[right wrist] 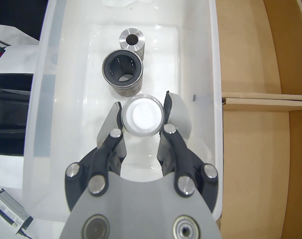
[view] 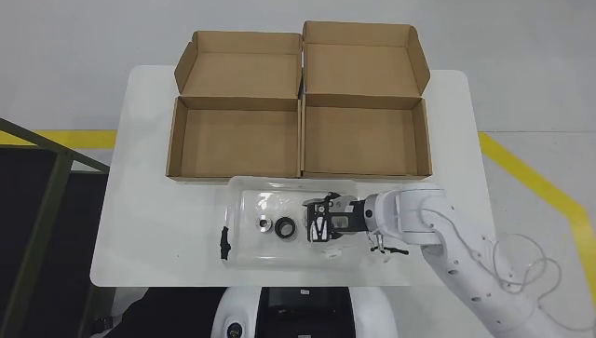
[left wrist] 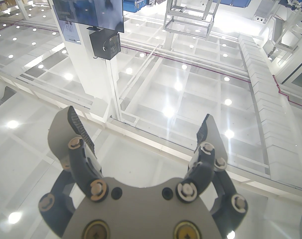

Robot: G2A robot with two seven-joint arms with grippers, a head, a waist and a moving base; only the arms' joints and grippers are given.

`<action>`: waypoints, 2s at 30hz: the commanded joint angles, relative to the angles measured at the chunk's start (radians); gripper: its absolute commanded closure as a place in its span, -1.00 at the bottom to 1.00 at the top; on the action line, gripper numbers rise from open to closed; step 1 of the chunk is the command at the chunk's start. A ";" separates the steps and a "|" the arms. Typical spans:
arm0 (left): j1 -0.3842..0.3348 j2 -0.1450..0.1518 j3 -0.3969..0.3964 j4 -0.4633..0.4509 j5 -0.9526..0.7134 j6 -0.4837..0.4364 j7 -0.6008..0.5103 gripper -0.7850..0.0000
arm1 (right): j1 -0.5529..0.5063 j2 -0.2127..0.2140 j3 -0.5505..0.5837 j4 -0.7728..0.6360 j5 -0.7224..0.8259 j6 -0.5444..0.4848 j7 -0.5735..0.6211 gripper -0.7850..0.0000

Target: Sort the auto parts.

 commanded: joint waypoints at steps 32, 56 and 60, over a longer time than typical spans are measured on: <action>0.000 0.000 0.000 0.000 0.000 0.000 0.000 -1.00 | -0.005 0.061 0.299 -0.203 0.441 -0.026 -0.282 1.00; 0.000 0.000 0.000 0.000 0.000 0.000 0.000 -1.00 | 0.036 0.065 0.447 -0.134 0.593 0.019 -0.477 1.00; 0.000 0.000 0.000 0.000 0.000 0.000 0.000 -1.00 | 0.045 0.068 0.470 -0.156 0.603 0.030 -0.464 1.00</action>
